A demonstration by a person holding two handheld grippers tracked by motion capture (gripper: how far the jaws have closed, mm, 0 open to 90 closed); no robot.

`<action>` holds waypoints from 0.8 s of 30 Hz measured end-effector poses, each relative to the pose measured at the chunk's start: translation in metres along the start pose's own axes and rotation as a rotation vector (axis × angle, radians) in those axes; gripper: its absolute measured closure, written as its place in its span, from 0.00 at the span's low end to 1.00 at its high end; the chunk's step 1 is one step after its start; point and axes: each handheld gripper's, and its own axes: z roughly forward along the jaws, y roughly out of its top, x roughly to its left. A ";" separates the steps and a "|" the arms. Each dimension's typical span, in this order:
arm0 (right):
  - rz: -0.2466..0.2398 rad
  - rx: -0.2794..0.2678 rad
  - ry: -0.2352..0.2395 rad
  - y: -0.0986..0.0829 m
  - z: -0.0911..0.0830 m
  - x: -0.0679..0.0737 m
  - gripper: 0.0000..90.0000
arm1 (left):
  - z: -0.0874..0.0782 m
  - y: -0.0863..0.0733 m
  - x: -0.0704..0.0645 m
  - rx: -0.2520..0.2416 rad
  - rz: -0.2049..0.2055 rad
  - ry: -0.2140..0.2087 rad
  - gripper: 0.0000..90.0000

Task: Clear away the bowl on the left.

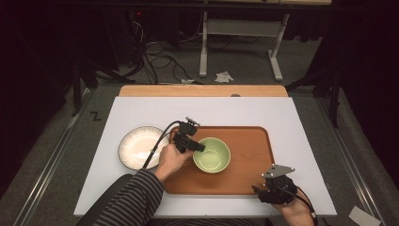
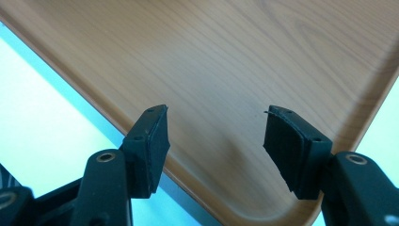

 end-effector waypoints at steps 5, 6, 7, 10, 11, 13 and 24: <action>0.002 -0.001 -0.006 0.000 0.000 -0.001 0.47 | -0.001 0.000 0.003 -0.030 -0.012 -0.041 0.85; 0.006 -0.005 -0.002 0.000 0.000 -0.002 0.47 | -0.002 0.001 0.004 -0.032 -0.009 -0.035 0.85; 0.000 -0.004 -0.004 0.000 0.000 -0.002 0.47 | -0.003 0.001 0.005 -0.038 -0.015 -0.045 0.83; -0.006 -0.004 0.000 0.000 0.001 -0.002 0.47 | -0.006 0.000 0.002 -0.066 0.001 -0.023 0.79; -0.008 -0.002 -0.001 0.000 0.001 -0.002 0.47 | -0.006 0.000 0.002 -0.066 0.003 -0.023 0.77; -0.009 -0.001 0.000 0.000 0.001 -0.002 0.47 | -0.005 0.000 0.001 -0.059 0.010 -0.008 0.73; -0.006 -0.001 -0.002 0.000 0.000 -0.002 0.47 | -0.008 0.000 0.004 -0.067 0.027 0.003 0.57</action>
